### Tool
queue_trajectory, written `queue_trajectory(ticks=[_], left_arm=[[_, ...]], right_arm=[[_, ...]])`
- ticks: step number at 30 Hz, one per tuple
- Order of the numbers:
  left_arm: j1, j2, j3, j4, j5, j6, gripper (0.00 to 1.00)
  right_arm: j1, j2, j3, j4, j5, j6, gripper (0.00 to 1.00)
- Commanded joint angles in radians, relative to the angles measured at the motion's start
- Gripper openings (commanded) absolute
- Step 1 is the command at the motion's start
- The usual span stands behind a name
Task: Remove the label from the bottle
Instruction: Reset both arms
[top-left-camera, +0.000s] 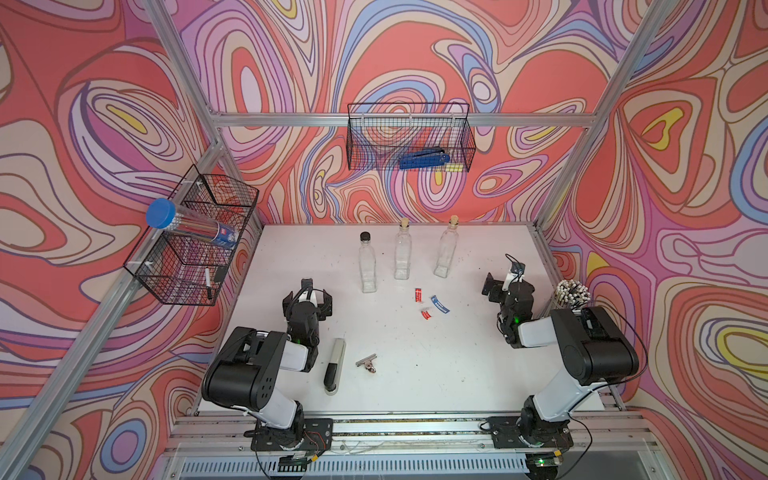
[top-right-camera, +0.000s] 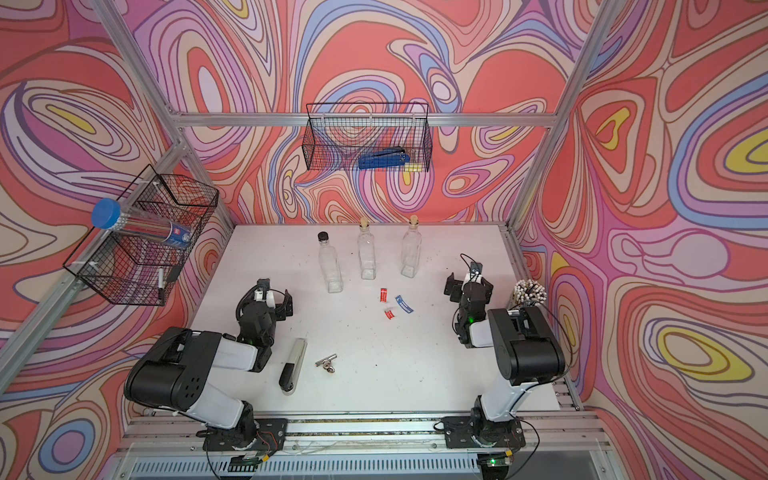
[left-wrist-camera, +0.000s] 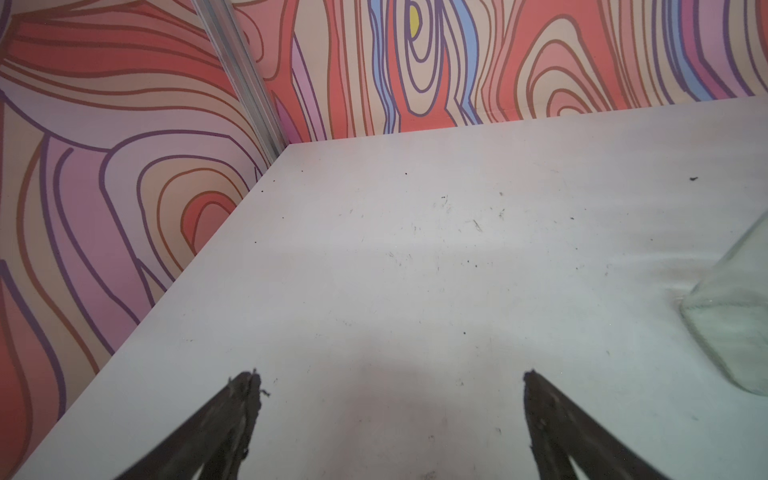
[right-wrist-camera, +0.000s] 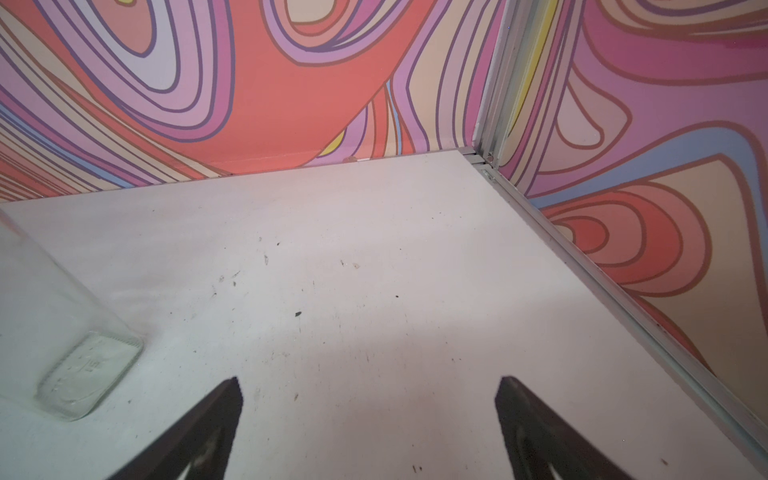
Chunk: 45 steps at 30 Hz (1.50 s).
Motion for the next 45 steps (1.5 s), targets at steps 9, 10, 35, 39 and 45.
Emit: queue_trajectory(ticks=[9,10,35,39,45], left_arm=[[0.019,-0.004,0.041,-0.081,0.028,-0.029,1.0],[0.018,-0.008,0.042,-0.085,0.028,-0.03,1.0],[0.019,-0.004,0.042,-0.081,0.026,-0.029,1.0],[0.019,-0.005,0.042,-0.081,0.026,-0.028,1.0],[0.026,-0.003,0.064,-0.127,0.05,-0.035,1.0]], right_arm=[[-0.004,0.01,-0.011,0.027,0.001,-0.011,0.98],[-0.004,0.01,-0.011,0.026,0.0,-0.011,0.98],[-0.004,0.011,-0.009,0.025,0.001,-0.011,0.98],[-0.004,0.011,-0.009,0.026,0.001,-0.013,0.98],[-0.004,0.011,-0.009,0.025,0.0,-0.014,0.98]])
